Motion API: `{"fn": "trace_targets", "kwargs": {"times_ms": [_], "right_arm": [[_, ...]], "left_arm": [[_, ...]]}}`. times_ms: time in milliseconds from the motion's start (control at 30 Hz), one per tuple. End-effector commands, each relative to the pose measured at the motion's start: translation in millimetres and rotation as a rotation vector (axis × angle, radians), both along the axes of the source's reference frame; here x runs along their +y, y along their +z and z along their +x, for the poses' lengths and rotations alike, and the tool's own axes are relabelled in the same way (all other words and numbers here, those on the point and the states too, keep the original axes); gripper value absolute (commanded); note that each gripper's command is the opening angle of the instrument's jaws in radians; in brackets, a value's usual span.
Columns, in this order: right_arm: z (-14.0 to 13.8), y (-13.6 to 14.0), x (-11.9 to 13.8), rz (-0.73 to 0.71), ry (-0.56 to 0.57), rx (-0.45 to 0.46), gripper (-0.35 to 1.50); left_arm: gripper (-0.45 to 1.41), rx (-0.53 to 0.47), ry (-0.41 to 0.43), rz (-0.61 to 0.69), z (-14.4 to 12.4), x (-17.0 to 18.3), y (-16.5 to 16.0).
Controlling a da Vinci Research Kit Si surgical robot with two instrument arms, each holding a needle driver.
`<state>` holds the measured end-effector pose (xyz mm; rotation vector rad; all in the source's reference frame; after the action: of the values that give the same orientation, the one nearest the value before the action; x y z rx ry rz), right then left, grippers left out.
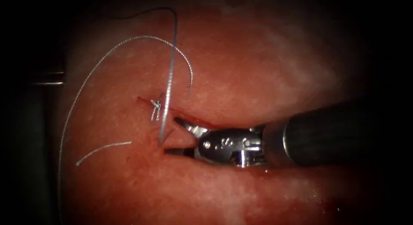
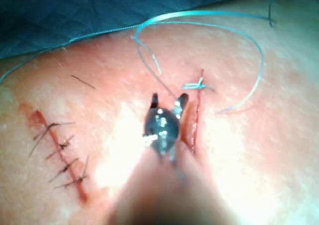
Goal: Wound Closure
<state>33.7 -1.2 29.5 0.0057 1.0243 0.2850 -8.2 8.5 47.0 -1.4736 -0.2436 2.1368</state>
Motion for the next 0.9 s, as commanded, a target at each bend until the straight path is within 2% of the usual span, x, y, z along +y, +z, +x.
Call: {"fn": "trace_targets", "kwargs": {"times_ms": [33,67,133,167,200,233,400,533,633,767,900], "right_arm": [[0.9,1.0,-1.2,0.012,0.004,0.002,1.13],[1.0,1.3,-1.2,0.020,-0.004,0.010,1.01],[1.1,1.6,-1.0,0.046,-0.022,0.035,0.52],[1.1,1.7,-0.9,0.054,-0.025,0.038,0.17],[1.1,1.7,-0.9,0.056,-0.032,0.041,-0.28],[0.8,1.6,-0.9,0.071,-0.051,0.047,-0.35],[-0.2,-0.3,-2.0,0.123,-0.057,0.034,-0.35],[0.2,-3.6,-3.8,0.142,-0.075,0.051,-0.35],[1.3,-7.0,-5.7,0.156,-0.099,0.075,-0.35],[3.0,-12.8,-8.0,0.182,-0.136,0.116,-0.35],[4.2,-18.4,-9.3,0.209,-0.170,0.152,-0.35]], "left_arm": [[-0.45,-0.002,0.002,0.005,-0.5,-1.1,0.6],[-0.45,-0.002,0.002,0.004,-0.4,-1.1,0.6],[-0.45,-0.001,0.002,0.004,-0.3,-1.1,0.7],[-0.45,-0.001,0.002,0.004,-0.2,-1.1,0.7],[-0.45,-0.001,0.002,0.004,-0.2,-1.1,0.7],[-0.45,0.000,0.003,0.004,0.0,-1.1,0.7],[-0.45,-0.003,0.003,0.010,0.3,-0.9,0.8],[-0.45,-0.001,0.000,0.012,0.5,-0.9,1.3],[-0.45,-0.001,-0.003,0.014,0.6,-0.9,1.7],[-0.45,-0.001,-0.005,0.017,0.7,-0.8,2.1],[-0.45,-0.001,-0.005,0.017,0.8,-0.9,2.0]]}}
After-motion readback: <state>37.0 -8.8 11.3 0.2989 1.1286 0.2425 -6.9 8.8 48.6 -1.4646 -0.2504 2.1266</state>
